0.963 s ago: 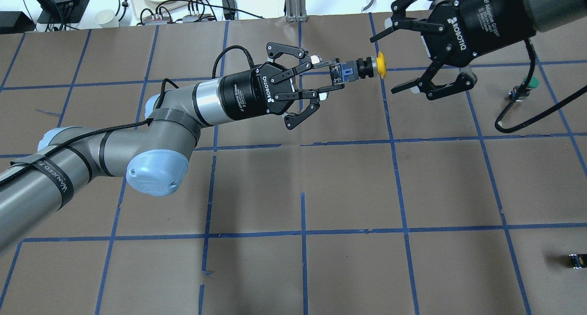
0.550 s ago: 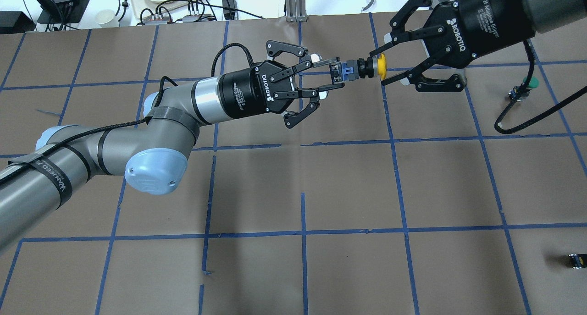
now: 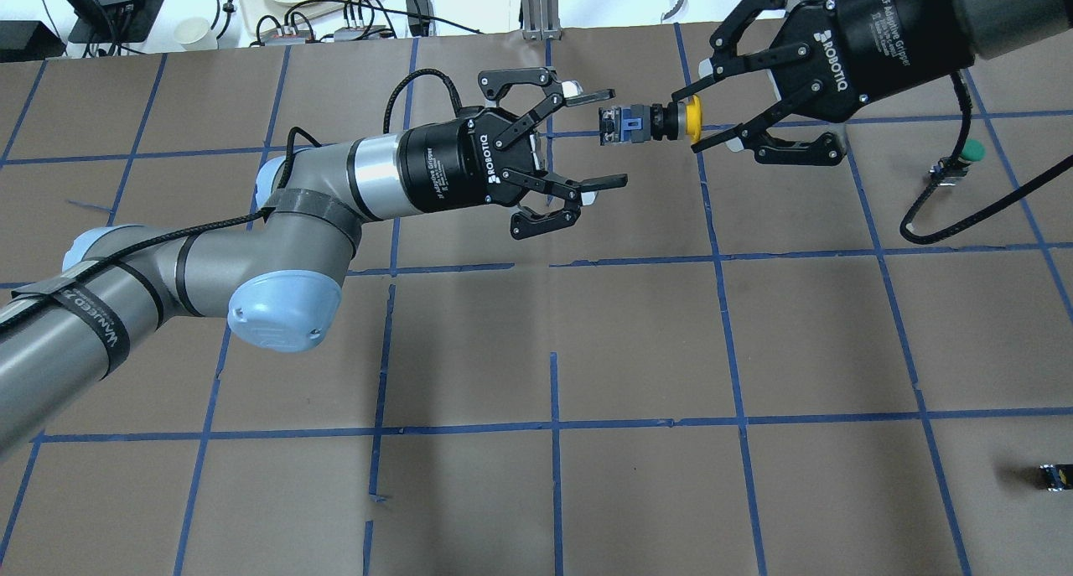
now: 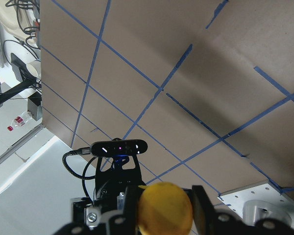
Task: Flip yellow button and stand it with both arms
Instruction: 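Open the left gripper and pull it back while the right gripper holds the button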
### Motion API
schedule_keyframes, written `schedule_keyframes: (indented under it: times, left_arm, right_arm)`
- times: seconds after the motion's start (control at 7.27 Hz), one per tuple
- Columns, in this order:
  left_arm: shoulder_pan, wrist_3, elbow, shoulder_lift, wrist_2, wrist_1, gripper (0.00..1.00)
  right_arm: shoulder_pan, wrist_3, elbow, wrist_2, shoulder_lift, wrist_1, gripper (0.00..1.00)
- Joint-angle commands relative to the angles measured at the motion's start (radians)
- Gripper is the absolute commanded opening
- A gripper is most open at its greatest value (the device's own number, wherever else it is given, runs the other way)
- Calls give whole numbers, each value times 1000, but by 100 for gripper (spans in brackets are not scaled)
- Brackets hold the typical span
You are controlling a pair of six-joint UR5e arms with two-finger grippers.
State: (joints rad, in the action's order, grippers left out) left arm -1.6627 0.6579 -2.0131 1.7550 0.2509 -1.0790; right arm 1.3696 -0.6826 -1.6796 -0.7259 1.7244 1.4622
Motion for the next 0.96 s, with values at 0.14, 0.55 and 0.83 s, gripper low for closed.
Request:
schedule_keyframes:
  times: [0.14, 0.55, 0.83]
  left_arm:
    - [14, 171, 147, -5, -229, 50, 100]
    - [17, 210, 292, -40, -567, 45, 99]
    - [3, 200, 347, -49, -799, 31, 99]
  right_arm:
    - [-36, 20, 6, -51, -5, 15, 13]
    - [-159, 237, 3, -137, -6, -3, 13]
    - [-164, 532, -3, -328, -6, -3, 13]
